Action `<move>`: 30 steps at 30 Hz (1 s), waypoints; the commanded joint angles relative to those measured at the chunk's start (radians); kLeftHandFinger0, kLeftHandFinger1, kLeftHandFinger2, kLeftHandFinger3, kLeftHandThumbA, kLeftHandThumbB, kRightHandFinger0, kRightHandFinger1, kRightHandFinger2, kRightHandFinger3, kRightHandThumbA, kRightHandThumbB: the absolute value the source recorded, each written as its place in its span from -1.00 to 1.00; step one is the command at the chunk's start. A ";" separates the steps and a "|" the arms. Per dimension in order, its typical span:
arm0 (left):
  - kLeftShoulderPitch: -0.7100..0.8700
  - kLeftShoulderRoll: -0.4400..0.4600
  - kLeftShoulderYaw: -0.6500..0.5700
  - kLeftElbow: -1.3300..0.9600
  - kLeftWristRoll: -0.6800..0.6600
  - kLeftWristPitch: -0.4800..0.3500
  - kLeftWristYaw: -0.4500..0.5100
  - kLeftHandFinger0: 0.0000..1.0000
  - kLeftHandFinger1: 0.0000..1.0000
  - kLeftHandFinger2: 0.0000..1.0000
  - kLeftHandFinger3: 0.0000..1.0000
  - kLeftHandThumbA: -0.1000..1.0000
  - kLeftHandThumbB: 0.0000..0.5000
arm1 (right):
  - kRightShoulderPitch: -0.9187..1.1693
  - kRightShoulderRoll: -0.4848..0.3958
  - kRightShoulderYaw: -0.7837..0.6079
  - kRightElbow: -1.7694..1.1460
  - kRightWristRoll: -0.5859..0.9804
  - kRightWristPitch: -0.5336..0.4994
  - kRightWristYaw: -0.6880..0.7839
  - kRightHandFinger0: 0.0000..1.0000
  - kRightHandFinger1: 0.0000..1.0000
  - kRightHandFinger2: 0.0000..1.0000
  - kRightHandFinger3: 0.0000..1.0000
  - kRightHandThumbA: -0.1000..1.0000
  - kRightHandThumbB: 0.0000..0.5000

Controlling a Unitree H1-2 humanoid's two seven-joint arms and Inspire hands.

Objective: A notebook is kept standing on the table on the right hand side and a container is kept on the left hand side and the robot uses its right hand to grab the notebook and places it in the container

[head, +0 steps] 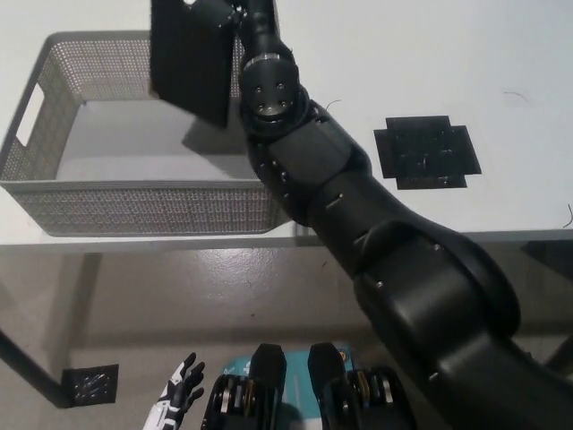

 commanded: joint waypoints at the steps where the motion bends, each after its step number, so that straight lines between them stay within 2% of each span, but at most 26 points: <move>1: 0.007 0.003 -0.008 -0.022 0.025 -0.040 0.001 1.00 1.00 1.00 1.00 1.00 0.06 | -0.046 -0.019 0.036 -0.038 -0.055 -0.061 0.103 1.00 1.00 1.00 1.00 0.84 0.85; 5: 0.001 0.002 -0.009 -0.013 0.019 -0.041 -0.004 1.00 1.00 1.00 1.00 1.00 0.12 | -0.042 -0.031 0.055 -0.042 -0.072 -0.055 0.116 1.00 1.00 1.00 1.00 0.94 0.98; 6: -0.001 0.004 -0.010 -0.013 0.026 -0.044 -0.003 1.00 1.00 1.00 1.00 1.00 0.13 | -0.043 -0.036 0.061 -0.044 -0.078 -0.043 0.123 1.00 1.00 1.00 1.00 0.99 0.96; 8: -0.002 0.007 -0.010 -0.007 0.024 -0.049 -0.006 1.00 1.00 1.00 1.00 1.00 0.09 | -0.040 -0.042 0.066 -0.047 -0.083 -0.048 0.128 1.00 1.00 1.00 1.00 0.99 0.99; 14: -0.001 0.002 -0.013 -0.005 0.022 -0.047 -0.007 1.00 1.00 1.00 1.00 1.00 0.15 | -0.012 -0.082 0.053 -0.109 -0.078 -0.075 0.167 1.00 1.00 1.00 1.00 1.00 0.98; 16: 0.004 -0.002 -0.011 -0.008 0.009 -0.048 -0.011 1.00 1.00 1.00 1.00 1.00 0.09 | 0.027 -0.116 0.048 -0.233 -0.079 -0.048 0.190 1.00 1.00 1.00 1.00 1.00 0.91; 19: 0.018 0.000 -0.011 -0.016 0.017 -0.048 -0.008 1.00 1.00 1.00 1.00 1.00 0.05 | 0.138 -0.162 0.012 -0.526 -0.039 0.032 0.234 1.00 1.00 1.00 1.00 1.00 0.92; 20: 0.021 0.001 -0.009 -0.012 0.010 -0.048 -0.010 1.00 1.00 1.00 1.00 1.00 0.10 | 0.192 -0.178 -0.005 -0.661 -0.020 0.033 0.240 1.00 1.00 1.00 1.00 1.00 0.81; 23: 0.045 0.002 -0.004 -0.015 0.010 -0.050 -0.006 1.00 1.00 1.00 1.00 1.00 0.05 | 0.349 -0.226 -0.031 -1.031 0.014 0.104 0.262 1.00 1.00 1.00 1.00 1.00 0.95; 25: 0.062 0.004 -0.002 -0.029 0.006 -0.034 -0.007 1.00 1.00 1.00 1.00 1.00 0.04 | 0.460 -0.253 -0.051 -1.267 0.076 0.149 0.280 1.00 1.00 1.00 1.00 0.95 0.90; 27: 0.078 0.005 -0.001 -0.034 0.009 -0.030 -0.006 1.00 1.00 1.00 1.00 1.00 0.03 | 0.573 -0.281 -0.070 -1.473 0.050 0.177 0.258 1.00 1.00 1.00 1.00 0.95 0.92; 30: 0.085 0.007 -0.004 -0.024 0.005 -0.040 -0.012 1.00 1.00 1.00 1.00 1.00 0.01 | 0.762 -0.332 -0.096 -1.708 0.044 0.139 0.262 1.00 1.00 1.00 1.00 1.00 0.68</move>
